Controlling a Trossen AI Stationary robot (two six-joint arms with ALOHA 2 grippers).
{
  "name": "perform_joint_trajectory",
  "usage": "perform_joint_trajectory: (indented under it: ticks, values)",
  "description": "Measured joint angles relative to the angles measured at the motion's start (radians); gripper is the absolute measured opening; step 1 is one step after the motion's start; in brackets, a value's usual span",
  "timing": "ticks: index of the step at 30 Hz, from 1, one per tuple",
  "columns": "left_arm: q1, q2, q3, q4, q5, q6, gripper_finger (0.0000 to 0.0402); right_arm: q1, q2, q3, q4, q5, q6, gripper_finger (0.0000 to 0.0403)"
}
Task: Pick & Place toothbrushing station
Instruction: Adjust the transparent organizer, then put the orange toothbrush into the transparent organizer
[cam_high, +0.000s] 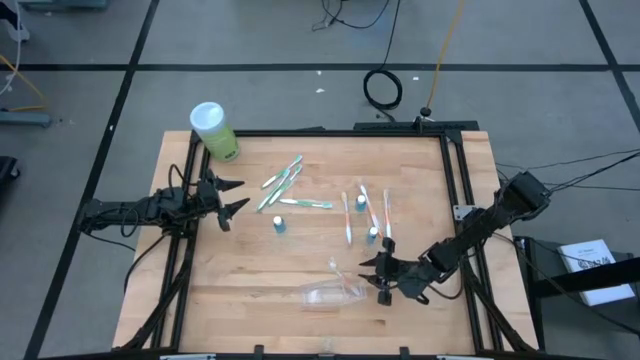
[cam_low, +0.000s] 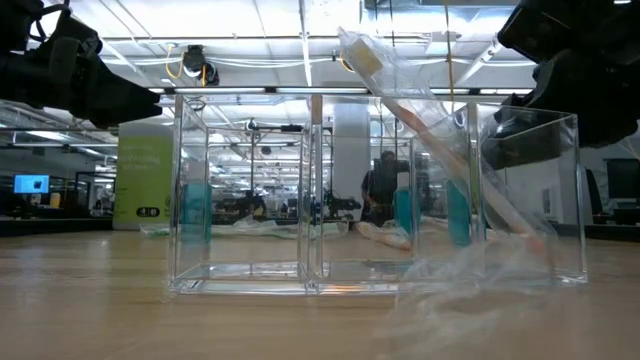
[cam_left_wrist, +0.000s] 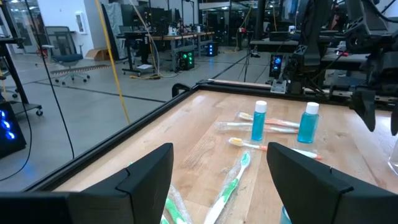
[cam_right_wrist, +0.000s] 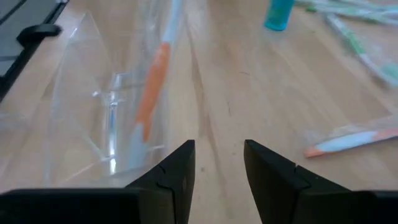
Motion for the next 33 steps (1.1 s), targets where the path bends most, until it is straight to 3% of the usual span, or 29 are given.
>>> perform_joint_trajectory:
  ticks: [5, 11, 16, 21, 27, 30, 33]
  values:
    - [0.0, 0.0, 0.0, 0.0, 0.0, 0.0, 0.0269, 0.001, 0.0, 0.0, 0.028, -0.009, 0.0, 0.0128]
    - [0.0, 0.0, 0.0, 0.0, 0.0, 0.0, 0.0269, 0.001, -0.001, 0.0, 0.087, -0.098, -0.007, 0.0128]
    - [0.0, 0.0, 0.0, 0.0, 0.0, 0.0, 0.0269, 0.001, -0.002, 0.0, 0.094, -0.094, -0.011, 0.0128]
    - [0.0, 0.0, 0.0, 0.0, 0.0, 0.0, 0.0269, -0.001, -0.05, 0.0, 0.09, -0.014, -0.085, 0.0128]
    - [0.0, 0.0, 0.0, 0.0, 0.0, 0.0, 0.0269, -0.001, -0.208, 0.0, 0.049, 0.122, -0.2, 0.0128]
    - [0.0, 0.0, 0.0, 0.0, 0.0, 0.0, 0.0269, -0.011, -0.313, 0.0, -0.041, 0.259, -0.217, 0.0128]
    - [0.0, 0.0, 0.0, 0.0, 0.0, 0.0, 0.0269, -0.049, -0.419, 0.0, -0.185, 0.299, -0.215, 0.0138]
